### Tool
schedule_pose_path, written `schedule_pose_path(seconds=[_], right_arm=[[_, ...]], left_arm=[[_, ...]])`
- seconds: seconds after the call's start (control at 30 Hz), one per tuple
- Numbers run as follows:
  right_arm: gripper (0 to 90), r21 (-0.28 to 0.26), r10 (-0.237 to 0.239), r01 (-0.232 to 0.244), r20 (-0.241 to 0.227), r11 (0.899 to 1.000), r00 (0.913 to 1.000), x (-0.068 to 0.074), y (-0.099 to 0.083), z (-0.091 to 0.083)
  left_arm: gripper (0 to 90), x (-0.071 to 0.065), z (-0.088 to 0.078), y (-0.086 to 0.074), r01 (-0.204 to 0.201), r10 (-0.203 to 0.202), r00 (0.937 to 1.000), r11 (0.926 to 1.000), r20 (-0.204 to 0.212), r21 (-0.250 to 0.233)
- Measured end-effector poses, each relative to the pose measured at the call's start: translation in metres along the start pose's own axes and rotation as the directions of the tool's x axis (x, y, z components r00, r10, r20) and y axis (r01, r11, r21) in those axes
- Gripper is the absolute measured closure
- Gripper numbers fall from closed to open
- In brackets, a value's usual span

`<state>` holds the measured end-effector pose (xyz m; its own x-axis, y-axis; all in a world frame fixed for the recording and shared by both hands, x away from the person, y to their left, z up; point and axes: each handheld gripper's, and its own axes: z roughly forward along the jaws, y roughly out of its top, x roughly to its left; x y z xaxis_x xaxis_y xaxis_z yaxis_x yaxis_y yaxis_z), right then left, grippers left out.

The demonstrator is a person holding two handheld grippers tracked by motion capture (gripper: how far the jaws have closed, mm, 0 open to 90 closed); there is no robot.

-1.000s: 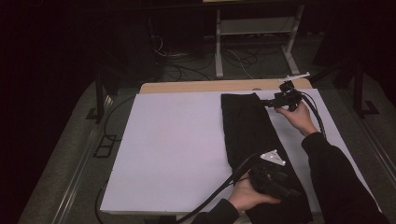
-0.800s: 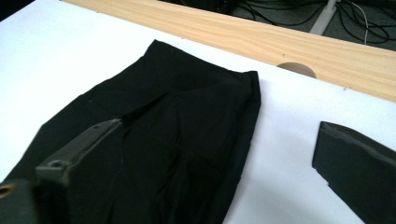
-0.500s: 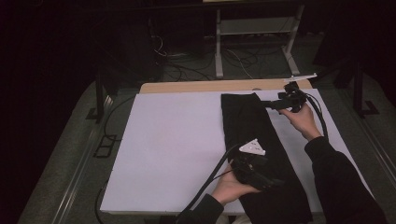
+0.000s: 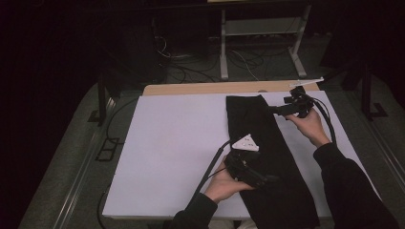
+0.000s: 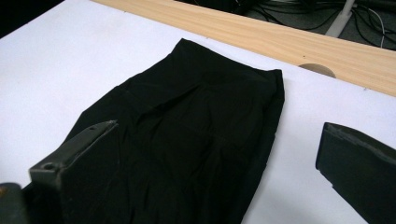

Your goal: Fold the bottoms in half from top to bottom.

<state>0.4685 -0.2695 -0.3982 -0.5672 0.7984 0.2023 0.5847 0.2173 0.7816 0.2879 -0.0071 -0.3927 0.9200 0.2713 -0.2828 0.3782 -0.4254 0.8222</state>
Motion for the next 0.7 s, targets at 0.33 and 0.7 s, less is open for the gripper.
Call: schedule_pose_path(seconds=[0.33,0.7], right_arm=[[0.1,-0.01,0.002,-0.002,-0.015,1.0,0.9999,0.001,-0.004,-0.006],[0.1,-0.007,0.003,-0.003,-0.025,1.0,0.9997,0.0,-0.012,-0.008]], left_arm=[[0.0,0.009,-0.009,0.006,-0.017,0.018,0.9986,0.9998,-0.05,0.01],[0.0,0.019,-0.02,0.015,-0.046,0.048,0.9923,0.9987,-0.114,0.023]])
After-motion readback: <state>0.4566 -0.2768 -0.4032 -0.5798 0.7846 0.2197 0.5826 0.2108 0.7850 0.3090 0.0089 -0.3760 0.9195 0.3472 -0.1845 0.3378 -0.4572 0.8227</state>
